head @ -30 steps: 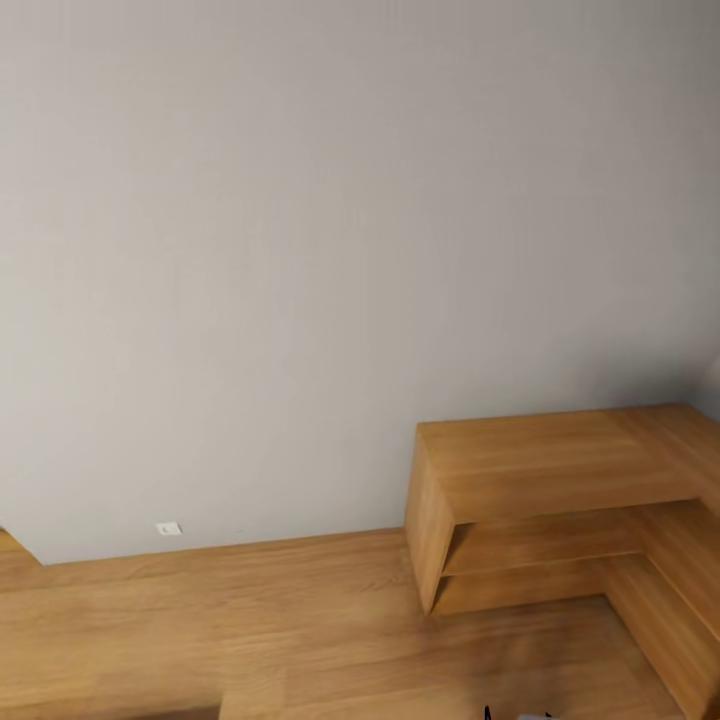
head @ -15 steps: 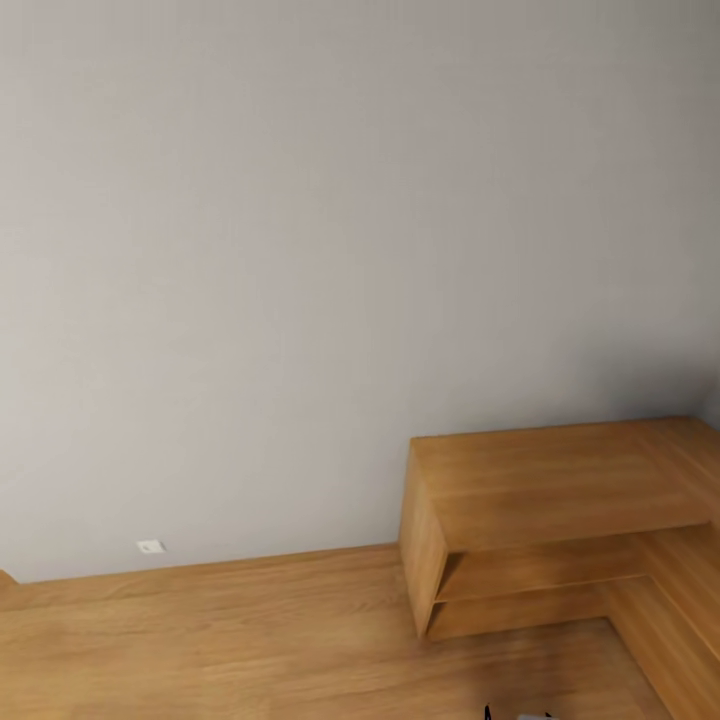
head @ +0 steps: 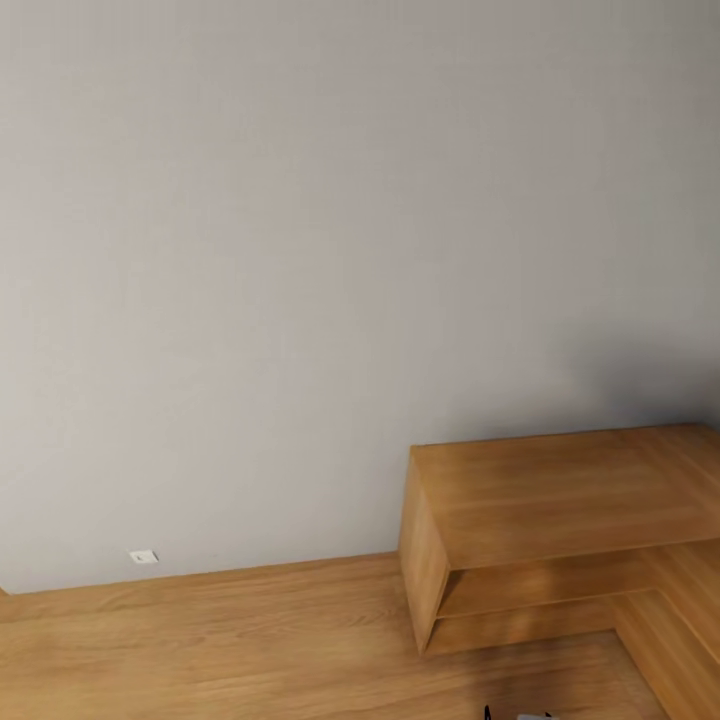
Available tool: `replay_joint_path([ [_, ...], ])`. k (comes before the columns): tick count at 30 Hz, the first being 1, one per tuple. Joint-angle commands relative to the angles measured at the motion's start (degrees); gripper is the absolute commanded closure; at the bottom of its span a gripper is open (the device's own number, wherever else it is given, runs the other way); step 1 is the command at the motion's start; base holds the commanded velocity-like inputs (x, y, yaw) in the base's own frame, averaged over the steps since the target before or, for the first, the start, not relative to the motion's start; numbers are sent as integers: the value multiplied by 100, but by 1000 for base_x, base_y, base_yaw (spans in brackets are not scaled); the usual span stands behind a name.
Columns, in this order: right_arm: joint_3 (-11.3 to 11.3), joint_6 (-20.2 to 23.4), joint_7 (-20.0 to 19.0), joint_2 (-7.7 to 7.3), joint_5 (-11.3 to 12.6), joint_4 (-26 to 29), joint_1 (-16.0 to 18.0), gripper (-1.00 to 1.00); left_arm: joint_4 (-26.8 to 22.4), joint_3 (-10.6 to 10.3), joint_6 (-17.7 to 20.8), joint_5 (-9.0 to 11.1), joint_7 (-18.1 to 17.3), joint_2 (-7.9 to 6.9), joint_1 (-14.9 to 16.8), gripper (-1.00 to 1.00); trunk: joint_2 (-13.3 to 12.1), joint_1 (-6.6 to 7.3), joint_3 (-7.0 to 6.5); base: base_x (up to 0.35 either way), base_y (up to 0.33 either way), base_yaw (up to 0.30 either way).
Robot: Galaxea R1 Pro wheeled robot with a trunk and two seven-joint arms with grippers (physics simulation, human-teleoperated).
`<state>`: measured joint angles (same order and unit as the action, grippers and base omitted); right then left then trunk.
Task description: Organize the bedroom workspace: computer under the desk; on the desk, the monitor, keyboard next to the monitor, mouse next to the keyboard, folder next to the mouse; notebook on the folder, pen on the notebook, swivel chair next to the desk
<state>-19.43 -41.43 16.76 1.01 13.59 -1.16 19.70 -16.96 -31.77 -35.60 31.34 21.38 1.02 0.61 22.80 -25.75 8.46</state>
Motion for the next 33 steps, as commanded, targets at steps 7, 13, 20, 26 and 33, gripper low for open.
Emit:
replay_joint_path([
  [7,-50,-22,23,33,59,37,7,-100,0,-34,-10,25,50,-10,2,-100,12,-3,12,4,0,0],
  [13,-28,-23,21,11,63,214,7,-100,2,-26,-9,29,58,-13,6,-100,12,-3,12,0,0,0],
  [20,-34,-34,20,-28,68,230,7,-100,3,-23,-9,30,58,-14,8,-100,12,-3,12,0,0,-1],
  [26,-50,-74,13,-21,52,62,7,-100,3,-19,-9,37,59,-14,4,-100,12,-3,6,0,0,-158],
  [33,-38,-83,12,-55,62,39,7,-100,3,-14,-9,39,60,-14,5,-100,12,-3,-15,0,0,-251],
])
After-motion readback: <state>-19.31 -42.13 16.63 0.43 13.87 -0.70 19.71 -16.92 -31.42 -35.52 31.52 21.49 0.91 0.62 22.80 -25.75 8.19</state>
